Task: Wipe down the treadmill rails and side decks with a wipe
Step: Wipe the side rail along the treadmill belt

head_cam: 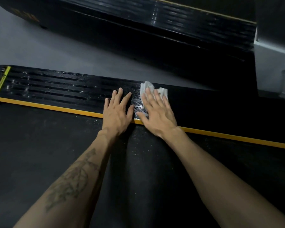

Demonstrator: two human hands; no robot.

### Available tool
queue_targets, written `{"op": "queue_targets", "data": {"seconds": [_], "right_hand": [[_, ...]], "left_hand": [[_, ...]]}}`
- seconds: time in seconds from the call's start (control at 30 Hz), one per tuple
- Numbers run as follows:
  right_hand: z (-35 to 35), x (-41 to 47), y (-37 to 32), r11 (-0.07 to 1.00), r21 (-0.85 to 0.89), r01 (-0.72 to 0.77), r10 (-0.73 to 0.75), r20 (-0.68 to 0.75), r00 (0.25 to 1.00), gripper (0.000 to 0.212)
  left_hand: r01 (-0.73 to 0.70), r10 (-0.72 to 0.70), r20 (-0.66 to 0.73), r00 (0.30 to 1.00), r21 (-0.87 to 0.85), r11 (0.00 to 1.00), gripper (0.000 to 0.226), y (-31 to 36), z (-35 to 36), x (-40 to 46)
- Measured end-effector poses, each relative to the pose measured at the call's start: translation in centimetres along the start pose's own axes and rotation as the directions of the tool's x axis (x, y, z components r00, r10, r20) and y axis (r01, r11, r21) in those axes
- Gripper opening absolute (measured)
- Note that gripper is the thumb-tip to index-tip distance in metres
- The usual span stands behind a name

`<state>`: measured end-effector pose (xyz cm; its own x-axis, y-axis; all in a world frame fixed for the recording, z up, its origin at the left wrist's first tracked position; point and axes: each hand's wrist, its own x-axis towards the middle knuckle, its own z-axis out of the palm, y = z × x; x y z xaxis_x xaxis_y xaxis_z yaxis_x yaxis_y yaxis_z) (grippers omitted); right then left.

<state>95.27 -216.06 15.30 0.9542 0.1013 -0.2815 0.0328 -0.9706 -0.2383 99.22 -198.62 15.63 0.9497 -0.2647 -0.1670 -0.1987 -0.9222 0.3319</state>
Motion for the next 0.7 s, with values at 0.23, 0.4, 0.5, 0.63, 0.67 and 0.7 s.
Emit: {"op": "queue_targets", "data": {"seconds": [0.23, 0.4, 0.5, 0.63, 0.67, 0.7], "right_hand": [[1.4, -4.8, 3.8, 0.981, -0.097, 0.165, -0.171, -0.054, 0.984, 0.069], [0.7, -1.3, 0.7, 0.995, -0.018, -0.097, 0.097, -0.033, 0.995, 0.074], [1.3, -2.5, -0.5, 1.0, -0.027, 0.0, -0.001, -0.028, 1.0, 0.076], [2.3, -6.0, 2.5, 0.979, -0.048, 0.196, -0.198, -0.054, 0.979, 0.071], [2.4, -6.4, 3.5, 0.978, -0.067, 0.199, -0.203, -0.065, 0.977, 0.07], [2.2, -6.5, 4.2, 0.98, -0.086, 0.179, -0.186, -0.078, 0.979, 0.069]], "left_hand": [[0.003, -0.004, 0.022, 1.0, 0.025, 1.0, 0.057, 0.3, -0.3, -0.3], [0.007, -0.008, 0.02, 1.0, 0.032, 0.999, 0.057, 0.4, -0.3, -0.5], [0.008, -0.009, 0.031, 0.999, 0.035, 0.999, 0.056, 0.4, -0.3, -0.5], [0.009, -0.009, 0.027, 1.0, 0.022, 1.0, 0.056, 0.4, -0.3, -0.6], [0.012, -0.012, 0.034, 0.999, 0.02, 1.0, 0.056, 0.4, -0.3, -0.7], [0.013, -0.014, 0.039, 0.999, 0.019, 1.0, 0.056, 0.5, -0.3, -0.7]]}}
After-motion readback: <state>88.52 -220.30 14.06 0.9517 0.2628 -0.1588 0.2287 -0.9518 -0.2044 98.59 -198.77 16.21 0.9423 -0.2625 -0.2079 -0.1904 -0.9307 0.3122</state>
